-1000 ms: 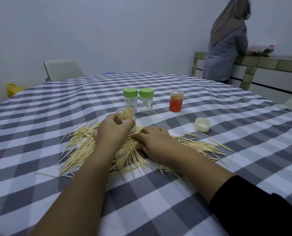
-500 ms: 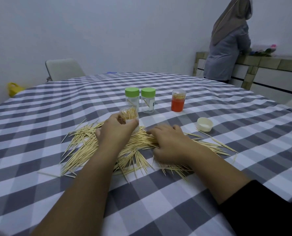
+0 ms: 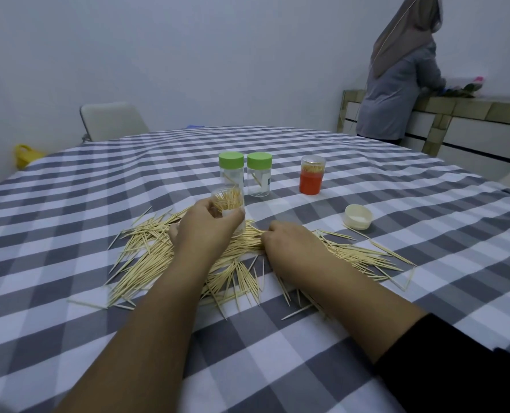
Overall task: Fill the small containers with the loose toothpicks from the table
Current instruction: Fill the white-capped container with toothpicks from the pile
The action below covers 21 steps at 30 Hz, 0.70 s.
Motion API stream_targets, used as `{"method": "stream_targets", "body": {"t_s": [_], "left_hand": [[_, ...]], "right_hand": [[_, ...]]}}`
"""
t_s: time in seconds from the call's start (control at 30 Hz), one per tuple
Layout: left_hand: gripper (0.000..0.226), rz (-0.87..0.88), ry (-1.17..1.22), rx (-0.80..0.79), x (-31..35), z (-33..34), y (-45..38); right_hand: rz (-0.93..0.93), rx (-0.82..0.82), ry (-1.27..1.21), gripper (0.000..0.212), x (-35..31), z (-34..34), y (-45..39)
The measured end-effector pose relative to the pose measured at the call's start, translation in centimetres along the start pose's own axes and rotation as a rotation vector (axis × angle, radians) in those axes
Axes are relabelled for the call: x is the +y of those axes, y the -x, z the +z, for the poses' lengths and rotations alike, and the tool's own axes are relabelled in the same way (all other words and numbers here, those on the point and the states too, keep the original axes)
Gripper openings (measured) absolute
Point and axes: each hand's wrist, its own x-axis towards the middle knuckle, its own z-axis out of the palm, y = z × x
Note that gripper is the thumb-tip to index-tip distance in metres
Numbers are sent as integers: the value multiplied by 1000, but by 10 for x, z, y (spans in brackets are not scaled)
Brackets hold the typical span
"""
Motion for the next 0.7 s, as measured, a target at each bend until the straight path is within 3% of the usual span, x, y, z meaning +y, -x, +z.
{"method": "stream_targets", "body": {"t_s": [0.13,0.23,0.33,0.5,0.7], "left_hand": [[34,0,-18,-11,1,0,1],[28,14,-2,-18,0,1,0],[28,23,-11,-13,-1,2,1],[47,38,-34,-5,0,5,3],[33,112,-37,-69,3,12,11]], "right_hand": [[16,38,34,24,9,1,0],[72,72,-81,20,18,-5,3],[181,87,-282,23,27,-11,8],[271,131,-546,21,44,-8,8],[371,364,-1170,15,58,-11,10]]}}
